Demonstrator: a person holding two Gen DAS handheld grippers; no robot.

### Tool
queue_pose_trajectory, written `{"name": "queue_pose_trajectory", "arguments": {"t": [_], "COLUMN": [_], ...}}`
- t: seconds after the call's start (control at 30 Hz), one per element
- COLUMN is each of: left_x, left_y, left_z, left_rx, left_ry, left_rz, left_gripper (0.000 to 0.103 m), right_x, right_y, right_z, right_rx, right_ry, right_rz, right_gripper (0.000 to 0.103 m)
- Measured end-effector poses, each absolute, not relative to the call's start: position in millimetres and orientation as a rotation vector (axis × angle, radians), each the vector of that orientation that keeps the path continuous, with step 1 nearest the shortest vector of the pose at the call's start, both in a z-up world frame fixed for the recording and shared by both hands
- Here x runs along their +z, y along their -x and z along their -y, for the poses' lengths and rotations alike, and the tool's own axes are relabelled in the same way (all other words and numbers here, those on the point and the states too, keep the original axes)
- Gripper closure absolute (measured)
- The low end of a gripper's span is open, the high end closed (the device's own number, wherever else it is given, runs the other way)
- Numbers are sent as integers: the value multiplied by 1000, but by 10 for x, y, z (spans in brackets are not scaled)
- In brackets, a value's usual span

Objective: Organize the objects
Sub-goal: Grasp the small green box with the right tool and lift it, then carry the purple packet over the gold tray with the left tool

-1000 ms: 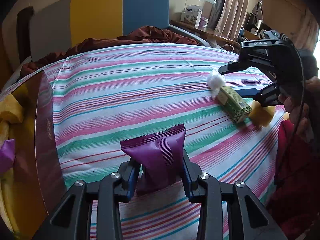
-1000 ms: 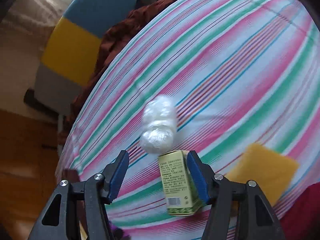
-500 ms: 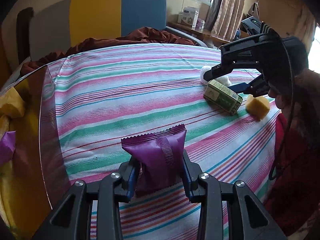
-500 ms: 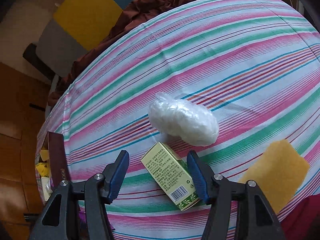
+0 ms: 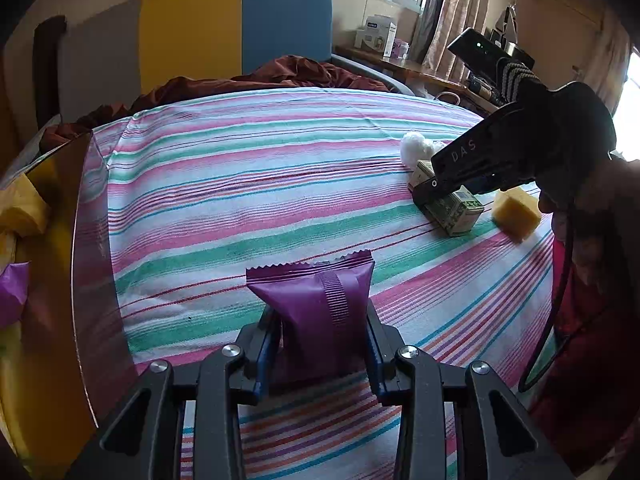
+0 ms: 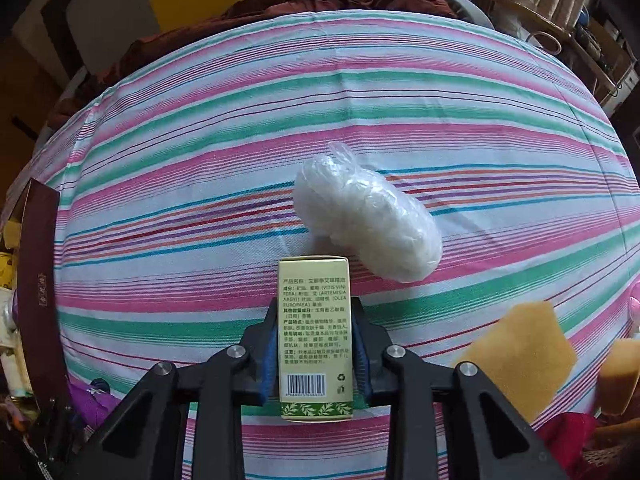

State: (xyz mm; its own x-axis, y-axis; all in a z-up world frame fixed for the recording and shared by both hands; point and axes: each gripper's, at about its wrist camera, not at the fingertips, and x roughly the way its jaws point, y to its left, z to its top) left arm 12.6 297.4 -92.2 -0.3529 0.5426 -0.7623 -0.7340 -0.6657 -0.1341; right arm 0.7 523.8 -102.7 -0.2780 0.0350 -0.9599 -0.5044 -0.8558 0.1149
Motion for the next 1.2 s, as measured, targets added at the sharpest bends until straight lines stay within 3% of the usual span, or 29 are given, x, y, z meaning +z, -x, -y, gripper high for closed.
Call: {"name": "queue_pose_trajectory", "arguments": {"t": [0.63, 1.2], "left_x": [-824, -222], "left_y": [-186, -40], "left_z": [-2977, -2322], "left_rx": [2081, 2158], "left_ry": [1019, 987], "left_rz": [-306, -118], "left_gripper": [66, 66], "right_x": [-1101, -1026], "right_y": [136, 1], "right_z": [-4865, -4909], "right_rx": [2300, 2302], "right_ry": [1706, 1704], "right_rz": [-493, -457], "right_gripper": [73, 73]}}
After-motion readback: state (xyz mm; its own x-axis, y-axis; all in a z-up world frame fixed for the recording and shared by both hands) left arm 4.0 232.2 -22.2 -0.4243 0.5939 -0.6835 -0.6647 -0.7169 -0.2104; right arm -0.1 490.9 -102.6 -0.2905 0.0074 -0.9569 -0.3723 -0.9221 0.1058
